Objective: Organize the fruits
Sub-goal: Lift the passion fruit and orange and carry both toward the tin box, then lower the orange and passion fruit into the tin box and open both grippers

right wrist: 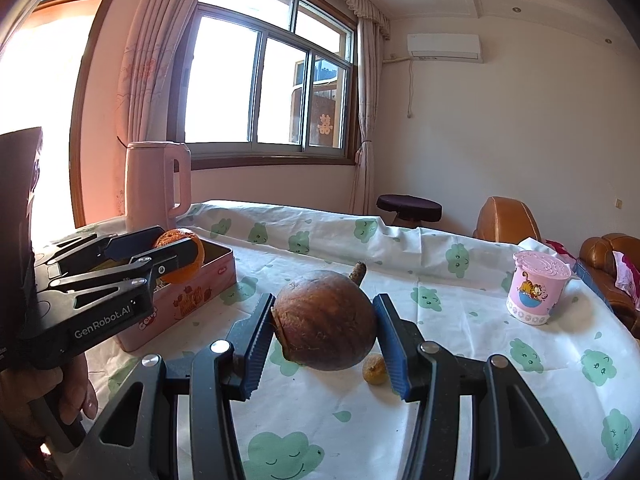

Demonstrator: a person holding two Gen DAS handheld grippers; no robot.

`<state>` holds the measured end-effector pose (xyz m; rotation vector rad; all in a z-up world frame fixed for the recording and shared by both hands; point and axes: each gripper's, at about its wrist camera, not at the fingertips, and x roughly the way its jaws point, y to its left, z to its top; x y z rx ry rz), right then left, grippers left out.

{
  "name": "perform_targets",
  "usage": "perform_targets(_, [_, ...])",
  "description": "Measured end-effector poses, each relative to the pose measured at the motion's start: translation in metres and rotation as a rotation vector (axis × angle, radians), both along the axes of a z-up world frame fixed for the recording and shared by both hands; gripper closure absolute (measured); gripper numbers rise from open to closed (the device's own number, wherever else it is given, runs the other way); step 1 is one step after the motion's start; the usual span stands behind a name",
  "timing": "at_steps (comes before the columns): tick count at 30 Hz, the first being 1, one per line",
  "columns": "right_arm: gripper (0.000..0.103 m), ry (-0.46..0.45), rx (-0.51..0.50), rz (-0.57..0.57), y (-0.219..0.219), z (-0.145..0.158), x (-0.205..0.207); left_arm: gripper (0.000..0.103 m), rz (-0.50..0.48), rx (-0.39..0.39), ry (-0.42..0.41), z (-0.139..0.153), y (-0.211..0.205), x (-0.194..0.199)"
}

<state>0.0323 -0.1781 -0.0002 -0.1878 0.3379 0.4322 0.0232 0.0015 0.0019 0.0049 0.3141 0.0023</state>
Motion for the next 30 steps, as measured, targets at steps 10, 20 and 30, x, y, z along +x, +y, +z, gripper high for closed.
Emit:
perform_targets(10, [0.051, 0.046, -0.004, 0.085, 0.031, 0.006, 0.01, 0.058, 0.065, -0.009, 0.051, -0.001, 0.034, -0.001])
perform_targets(20, [0.051, 0.048, -0.034, 0.184, 0.079, 0.015, 0.014, 0.058, 0.144, 0.006, 0.093, 0.0, 0.071, 0.0])
perform_targets(30, [0.051, 0.055, -0.05, 0.265, 0.123, 0.018, 0.019, 0.058, 0.221, -0.007, 0.137, -0.003, 0.113, -0.002])
